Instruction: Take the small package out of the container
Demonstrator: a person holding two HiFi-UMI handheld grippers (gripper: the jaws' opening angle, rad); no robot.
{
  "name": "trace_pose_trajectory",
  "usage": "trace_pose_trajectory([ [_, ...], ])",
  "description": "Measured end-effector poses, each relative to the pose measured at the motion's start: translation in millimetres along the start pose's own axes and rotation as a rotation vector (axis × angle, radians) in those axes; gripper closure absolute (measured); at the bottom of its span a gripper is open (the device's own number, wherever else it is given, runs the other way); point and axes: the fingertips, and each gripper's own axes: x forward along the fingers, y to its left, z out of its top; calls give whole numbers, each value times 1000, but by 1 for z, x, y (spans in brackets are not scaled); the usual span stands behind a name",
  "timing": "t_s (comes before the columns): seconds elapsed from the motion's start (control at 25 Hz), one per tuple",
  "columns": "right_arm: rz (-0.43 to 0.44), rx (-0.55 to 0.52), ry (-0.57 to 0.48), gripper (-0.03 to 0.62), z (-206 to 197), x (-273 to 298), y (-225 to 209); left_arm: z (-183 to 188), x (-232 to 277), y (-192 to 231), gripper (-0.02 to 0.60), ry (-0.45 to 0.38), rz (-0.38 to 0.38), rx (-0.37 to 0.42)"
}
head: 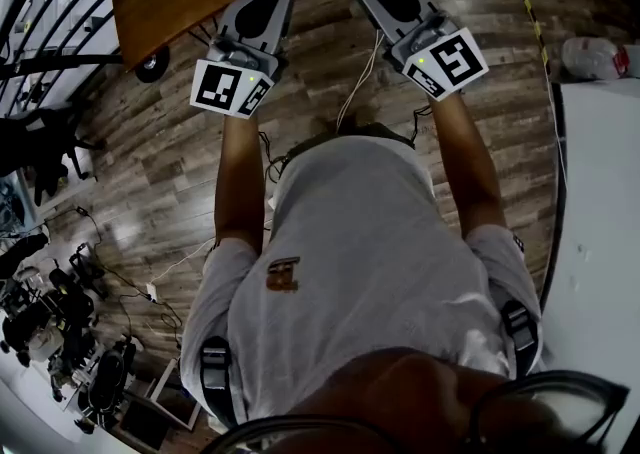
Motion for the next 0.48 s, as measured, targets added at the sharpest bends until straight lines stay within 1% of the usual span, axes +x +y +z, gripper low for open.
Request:
trace_pose_trajectory([
  [0.48,36,6,5,563,-10,-34,-64,-21,55,-16,563,15,56,18],
])
